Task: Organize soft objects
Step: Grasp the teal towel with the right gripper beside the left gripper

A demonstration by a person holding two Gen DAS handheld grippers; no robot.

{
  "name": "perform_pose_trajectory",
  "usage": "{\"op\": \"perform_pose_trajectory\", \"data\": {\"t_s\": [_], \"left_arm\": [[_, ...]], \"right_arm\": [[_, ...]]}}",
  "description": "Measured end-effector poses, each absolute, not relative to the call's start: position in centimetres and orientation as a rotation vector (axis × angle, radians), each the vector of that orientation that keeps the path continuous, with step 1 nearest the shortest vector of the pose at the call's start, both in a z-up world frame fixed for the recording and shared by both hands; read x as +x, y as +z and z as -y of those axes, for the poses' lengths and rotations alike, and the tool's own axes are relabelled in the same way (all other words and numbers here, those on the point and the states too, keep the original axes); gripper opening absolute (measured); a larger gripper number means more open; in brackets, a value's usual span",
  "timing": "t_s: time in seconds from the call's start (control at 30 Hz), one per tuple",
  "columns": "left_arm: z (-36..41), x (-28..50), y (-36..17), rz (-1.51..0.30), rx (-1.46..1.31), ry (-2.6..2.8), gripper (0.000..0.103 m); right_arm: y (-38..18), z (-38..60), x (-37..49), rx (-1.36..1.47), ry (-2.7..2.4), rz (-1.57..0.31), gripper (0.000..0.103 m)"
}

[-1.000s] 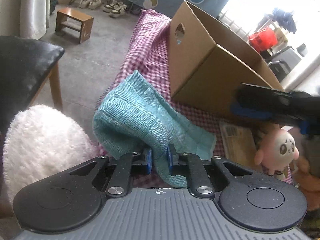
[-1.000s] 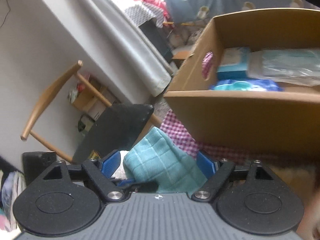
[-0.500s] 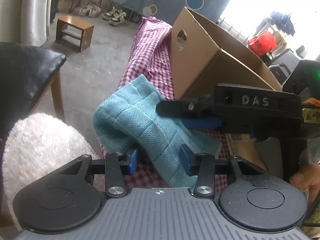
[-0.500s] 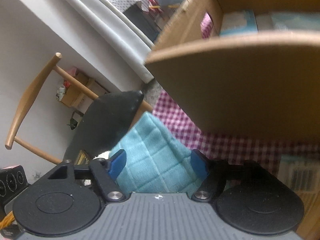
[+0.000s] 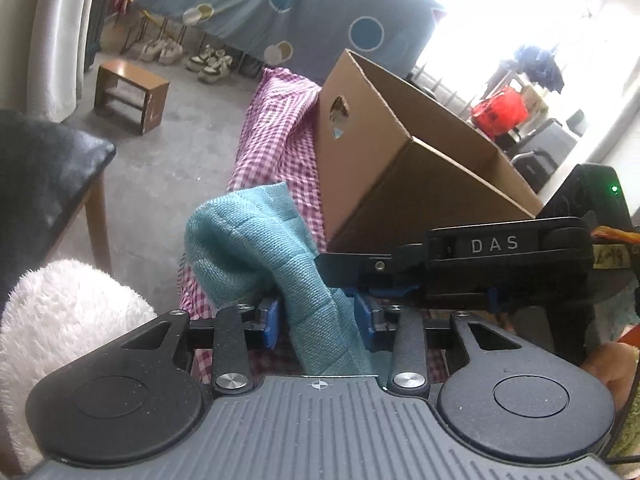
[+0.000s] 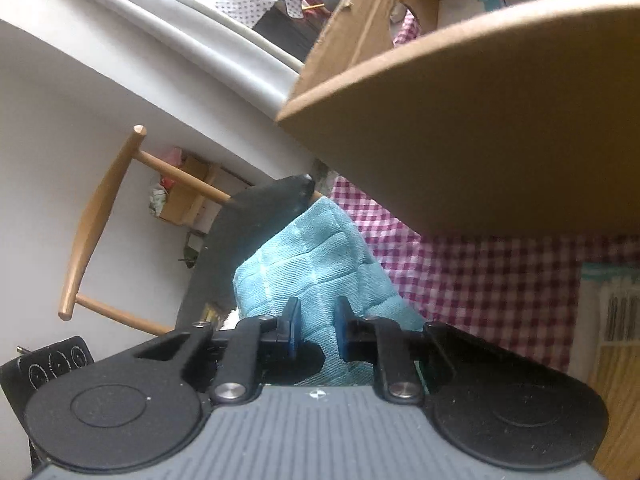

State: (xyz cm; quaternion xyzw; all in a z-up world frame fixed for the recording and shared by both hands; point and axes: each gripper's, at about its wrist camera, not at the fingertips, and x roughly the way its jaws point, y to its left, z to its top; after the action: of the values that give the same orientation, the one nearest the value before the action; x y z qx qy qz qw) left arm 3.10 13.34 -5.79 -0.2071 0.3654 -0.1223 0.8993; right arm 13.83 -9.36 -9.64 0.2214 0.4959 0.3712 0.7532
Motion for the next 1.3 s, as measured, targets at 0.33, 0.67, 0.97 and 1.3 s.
{"op": "perform_pose_trajectory", "data": {"t_s": [0.33,0.67,0.97,1.3], "left_arm": [[-13.8,3.8,-6.9,-0.818,-0.431,-0.221,0.031],[-13.9,4.3,-7.4,-0.827,-0.444,-0.245,0.032],[-13.8,3.4,-6.5,-0.764,-0.463,-0.300,0.025],[-13.4,2.2,-3.7,-0.704,-0.476,-0.336,0.025]], "right_arm": [[-8.8,8.7,14.0,0.289,0.665,-1.013,0.054],[-9.4,6.9,13.8,0.238,0.695,-1.027,0.054],[-10.0,9.6,13.4,0.390,0.717,-1.032,0.010],[-7.9,11.2,11.1,0.435,0.760,-0.962,0.009]]}}
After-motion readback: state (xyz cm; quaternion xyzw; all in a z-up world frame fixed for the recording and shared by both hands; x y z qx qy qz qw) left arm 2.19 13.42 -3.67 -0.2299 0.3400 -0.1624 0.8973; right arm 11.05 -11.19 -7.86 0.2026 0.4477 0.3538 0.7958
